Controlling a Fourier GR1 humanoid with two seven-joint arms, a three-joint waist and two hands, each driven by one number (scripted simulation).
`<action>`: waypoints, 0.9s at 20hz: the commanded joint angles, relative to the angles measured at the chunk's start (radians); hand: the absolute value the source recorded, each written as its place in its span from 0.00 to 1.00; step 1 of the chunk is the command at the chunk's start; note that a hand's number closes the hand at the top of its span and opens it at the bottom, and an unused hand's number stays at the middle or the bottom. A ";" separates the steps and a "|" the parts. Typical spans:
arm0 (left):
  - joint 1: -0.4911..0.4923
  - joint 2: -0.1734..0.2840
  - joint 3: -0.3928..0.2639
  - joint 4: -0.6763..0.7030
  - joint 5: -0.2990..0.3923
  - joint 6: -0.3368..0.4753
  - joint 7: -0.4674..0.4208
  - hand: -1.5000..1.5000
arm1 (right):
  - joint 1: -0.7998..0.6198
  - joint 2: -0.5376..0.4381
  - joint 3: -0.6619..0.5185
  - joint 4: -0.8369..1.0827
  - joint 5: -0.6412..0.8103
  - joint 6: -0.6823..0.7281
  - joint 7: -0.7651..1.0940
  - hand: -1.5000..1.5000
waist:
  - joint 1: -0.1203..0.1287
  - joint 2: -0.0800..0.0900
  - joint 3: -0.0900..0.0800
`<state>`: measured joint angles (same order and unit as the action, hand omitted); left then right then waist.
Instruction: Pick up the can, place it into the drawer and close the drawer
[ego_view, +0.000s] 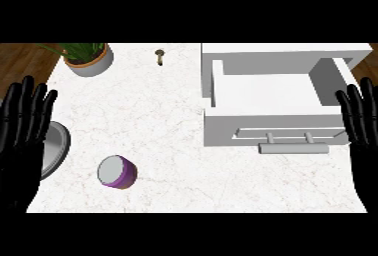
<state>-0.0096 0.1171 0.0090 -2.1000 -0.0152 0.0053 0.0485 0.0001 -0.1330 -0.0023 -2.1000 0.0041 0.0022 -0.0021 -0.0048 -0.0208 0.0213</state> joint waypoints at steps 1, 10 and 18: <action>0.039 0.027 0.001 -0.093 0.045 -0.055 0.020 0.00 | 0.027 0.008 -0.041 -0.015 -0.044 0.009 -0.030 0.00 | 0.006 0.019 -0.021; 0.332 0.111 0.096 -0.050 0.352 -0.236 0.128 0.00 | 0.060 0.034 -0.082 0.014 -0.053 -0.084 0.238 0.00 | 0.020 0.018 -0.022; 0.286 0.142 0.216 -0.085 0.495 -0.278 0.261 0.00 | 0.061 0.042 -0.063 -0.033 -0.027 -0.085 0.290 0.00 | 0.006 0.020 -0.021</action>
<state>0.3047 0.2703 0.2175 -2.1811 0.4543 -0.2728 0.2487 0.0582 -0.1031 -0.0842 -2.0846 -0.0416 -0.0655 0.2220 0.0058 -0.0013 0.0003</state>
